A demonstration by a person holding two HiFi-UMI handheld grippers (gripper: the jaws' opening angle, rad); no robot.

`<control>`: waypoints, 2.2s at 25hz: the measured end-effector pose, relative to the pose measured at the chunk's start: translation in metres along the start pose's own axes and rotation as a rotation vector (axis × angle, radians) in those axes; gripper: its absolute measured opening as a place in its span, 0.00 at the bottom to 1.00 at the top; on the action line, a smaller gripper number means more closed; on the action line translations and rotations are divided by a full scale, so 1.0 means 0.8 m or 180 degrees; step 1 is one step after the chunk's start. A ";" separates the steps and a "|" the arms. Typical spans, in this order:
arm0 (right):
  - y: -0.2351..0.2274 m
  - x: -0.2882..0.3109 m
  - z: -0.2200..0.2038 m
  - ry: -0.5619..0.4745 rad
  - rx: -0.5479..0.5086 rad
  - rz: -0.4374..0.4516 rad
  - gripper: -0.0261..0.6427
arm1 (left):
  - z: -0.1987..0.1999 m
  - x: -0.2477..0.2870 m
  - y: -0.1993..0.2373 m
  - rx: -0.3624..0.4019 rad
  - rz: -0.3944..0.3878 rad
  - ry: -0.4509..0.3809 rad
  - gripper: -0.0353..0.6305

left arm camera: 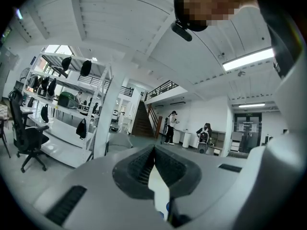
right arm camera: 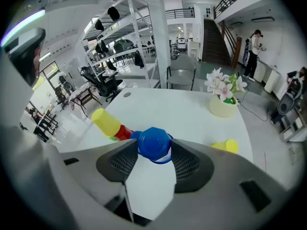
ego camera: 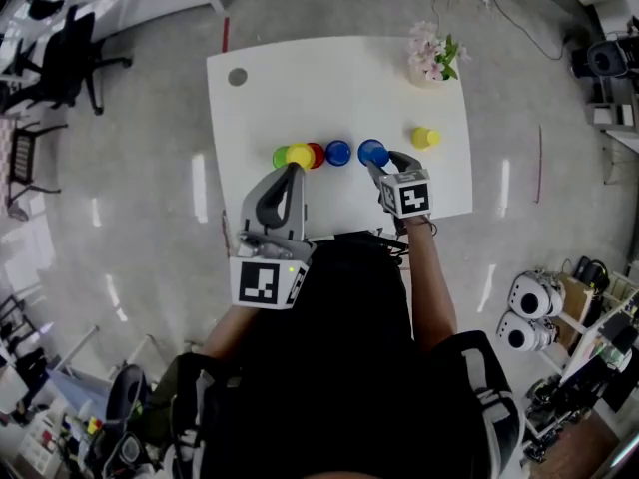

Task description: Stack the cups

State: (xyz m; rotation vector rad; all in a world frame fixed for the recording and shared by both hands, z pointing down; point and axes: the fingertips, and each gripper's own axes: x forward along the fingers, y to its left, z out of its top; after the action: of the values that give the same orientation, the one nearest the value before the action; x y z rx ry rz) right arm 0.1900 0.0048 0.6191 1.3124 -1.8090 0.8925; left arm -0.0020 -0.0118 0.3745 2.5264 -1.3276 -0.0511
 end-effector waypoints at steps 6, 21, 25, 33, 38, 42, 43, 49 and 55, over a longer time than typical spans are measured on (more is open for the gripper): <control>0.038 -0.006 0.035 -0.0094 -0.0243 0.0192 0.39 | 0.006 -0.020 0.021 -0.0021 0.0176 -0.0066 0.09; 0.110 0.027 0.047 0.0076 -0.0598 0.0560 0.39 | 0.021 -0.047 0.055 -0.0047 0.0448 -0.0184 0.09; 0.119 0.040 0.040 0.0157 -0.0638 0.0614 0.39 | 0.020 -0.049 0.061 -0.0054 0.0477 -0.0184 0.09; 0.128 0.052 0.035 0.0239 -0.0657 0.0656 0.39 | 0.022 -0.049 0.070 -0.0055 0.0511 -0.0165 0.09; 0.128 0.056 0.035 0.0277 -0.0687 0.0638 0.39 | 0.020 -0.047 0.072 -0.0054 0.0506 -0.0139 0.09; 0.130 0.059 0.036 0.0283 -0.0706 0.0639 0.39 | 0.021 -0.046 0.074 -0.0057 0.0510 -0.0147 0.09; 0.130 0.059 0.037 0.0284 -0.0705 0.0640 0.39 | 0.022 -0.046 0.075 -0.0056 0.0511 -0.0150 0.09; 0.132 0.064 0.040 0.0258 -0.0715 0.0662 0.39 | 0.020 -0.044 0.079 -0.0059 0.0516 -0.0157 0.09; 0.132 0.062 0.043 0.0273 -0.0733 0.0647 0.39 | 0.018 -0.044 0.080 -0.0065 0.0524 -0.0133 0.09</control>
State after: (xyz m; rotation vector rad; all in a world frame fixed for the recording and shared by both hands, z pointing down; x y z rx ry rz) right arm 0.0717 -0.0220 0.6317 0.9464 -1.9368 0.8049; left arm -0.0760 -0.0210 0.3740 2.4023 -1.5383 -0.0833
